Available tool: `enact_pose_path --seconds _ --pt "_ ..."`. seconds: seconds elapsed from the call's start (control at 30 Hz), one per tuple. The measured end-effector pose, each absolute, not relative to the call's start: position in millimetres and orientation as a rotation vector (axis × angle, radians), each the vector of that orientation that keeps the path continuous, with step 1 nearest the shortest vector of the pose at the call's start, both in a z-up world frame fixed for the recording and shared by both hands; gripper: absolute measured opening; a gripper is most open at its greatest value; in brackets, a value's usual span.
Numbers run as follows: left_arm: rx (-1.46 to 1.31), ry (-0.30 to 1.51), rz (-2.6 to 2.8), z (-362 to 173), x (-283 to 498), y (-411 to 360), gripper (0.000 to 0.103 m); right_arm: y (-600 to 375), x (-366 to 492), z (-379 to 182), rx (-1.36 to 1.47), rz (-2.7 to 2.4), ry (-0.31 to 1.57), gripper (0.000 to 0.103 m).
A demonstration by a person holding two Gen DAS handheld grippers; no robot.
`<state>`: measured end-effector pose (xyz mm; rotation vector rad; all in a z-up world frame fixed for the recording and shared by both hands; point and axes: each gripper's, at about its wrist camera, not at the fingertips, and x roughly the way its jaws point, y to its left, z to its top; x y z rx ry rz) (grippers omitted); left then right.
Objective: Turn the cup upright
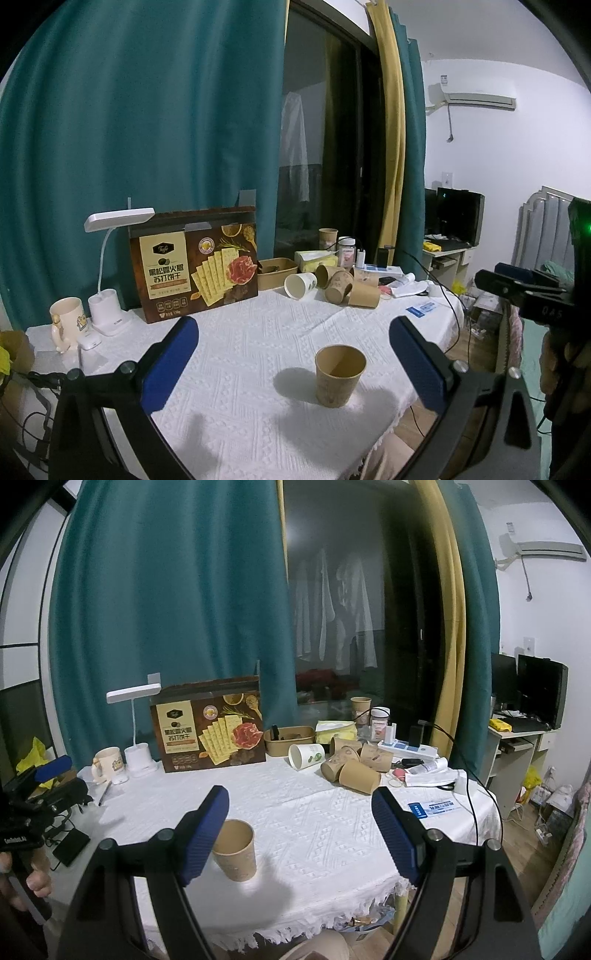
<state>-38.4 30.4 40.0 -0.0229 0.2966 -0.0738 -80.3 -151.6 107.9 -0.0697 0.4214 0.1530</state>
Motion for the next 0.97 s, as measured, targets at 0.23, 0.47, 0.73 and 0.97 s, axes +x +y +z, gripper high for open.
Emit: enact_pose_path --seconds 0.23,0.47,0.73,0.97 --pt "-0.055 0.280 -0.055 42 -40 39 0.103 -151 -80 107 -0.069 0.148 0.422 0.079" --pt "-0.048 0.290 -0.061 40 -38 36 0.103 -153 -80 106 -0.068 0.148 0.423 0.080" --pt "-0.050 0.299 -0.057 39 -36 35 0.103 -153 -80 106 -0.067 0.146 0.424 0.080" --pt "-0.052 0.308 -0.077 36 -30 35 0.103 -155 -76 101 -0.069 0.146 0.436 0.080"
